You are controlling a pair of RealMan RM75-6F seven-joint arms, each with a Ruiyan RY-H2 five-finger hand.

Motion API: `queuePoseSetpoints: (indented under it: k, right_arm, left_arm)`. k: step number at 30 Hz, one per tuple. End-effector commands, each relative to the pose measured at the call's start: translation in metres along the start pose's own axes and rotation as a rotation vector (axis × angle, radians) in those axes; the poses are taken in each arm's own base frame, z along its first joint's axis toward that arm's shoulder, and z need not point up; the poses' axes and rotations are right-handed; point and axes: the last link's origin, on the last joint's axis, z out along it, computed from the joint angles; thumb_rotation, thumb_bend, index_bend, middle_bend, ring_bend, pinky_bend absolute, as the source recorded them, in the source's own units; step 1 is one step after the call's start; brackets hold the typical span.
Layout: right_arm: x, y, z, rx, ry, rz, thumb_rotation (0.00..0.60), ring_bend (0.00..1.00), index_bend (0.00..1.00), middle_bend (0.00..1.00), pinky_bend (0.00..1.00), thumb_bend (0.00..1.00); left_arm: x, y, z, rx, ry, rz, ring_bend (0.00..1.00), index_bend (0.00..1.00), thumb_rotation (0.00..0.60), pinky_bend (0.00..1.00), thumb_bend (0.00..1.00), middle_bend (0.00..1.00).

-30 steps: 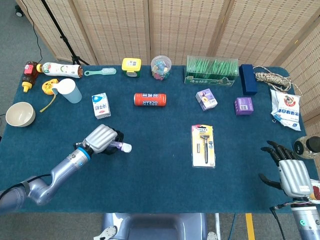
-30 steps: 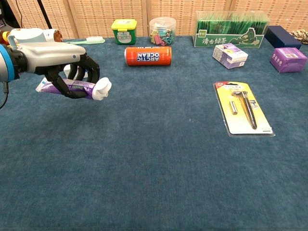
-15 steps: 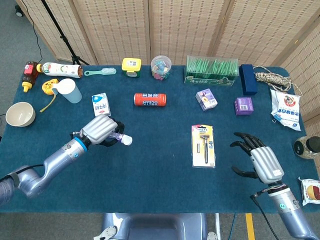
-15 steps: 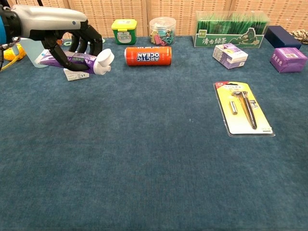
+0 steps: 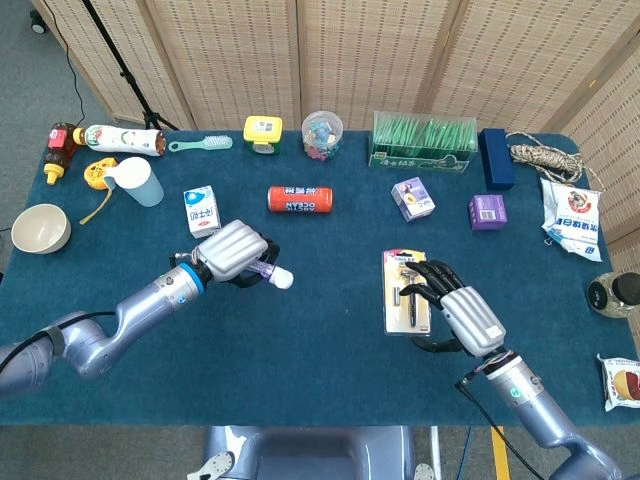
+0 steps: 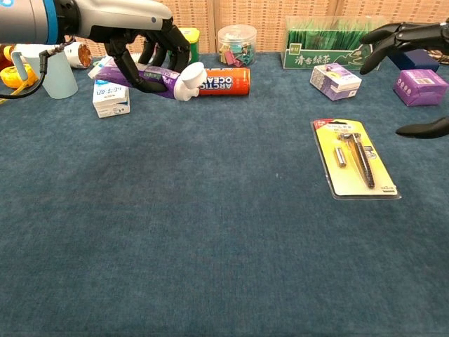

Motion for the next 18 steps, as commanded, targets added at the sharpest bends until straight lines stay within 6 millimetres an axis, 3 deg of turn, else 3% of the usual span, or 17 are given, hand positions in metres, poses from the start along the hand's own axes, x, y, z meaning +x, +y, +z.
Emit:
queuePoseSetpoints:
  k: [1, 9, 14, 18]
  right_arm:
    - [-0.004, -0.001, 0.007, 0.013, -0.011, 0.007, 0.6, 0.0, 0.24, 0.03, 0.0, 0.22]
    - [-0.015, -0.003, 0.026, 0.041, -0.055, 0.006, 0.6, 0.0, 0.15, 0.0, 0.0, 0.22]
    - [-0.019, -0.005, 0.036, 0.059, -0.061, 0.012, 0.6, 0.0, 0.26, 0.0, 0.0, 0.22]
    - [-0.02, -0.009, 0.046, 0.081, -0.056, 0.016, 0.6, 0.0, 0.28, 0.0, 0.0, 0.22]
  left_arm:
    - [0.002, 0.007, 0.009, -0.012, -0.004, -0.001, 0.52, 0.65, 0.6, 0.53, 0.38, 0.53]
    - [0.01, 0.025, 0.031, -0.025, -0.023, 0.018, 0.52, 0.65, 0.6, 0.53, 0.38, 0.53]
    - [0.013, 0.036, 0.04, -0.032, -0.028, 0.029, 0.52, 0.65, 0.6, 0.53, 0.38, 0.53]
    - [0.017, 0.046, 0.047, -0.033, -0.023, 0.039, 0.53, 0.65, 0.6, 0.53, 0.38, 0.53]
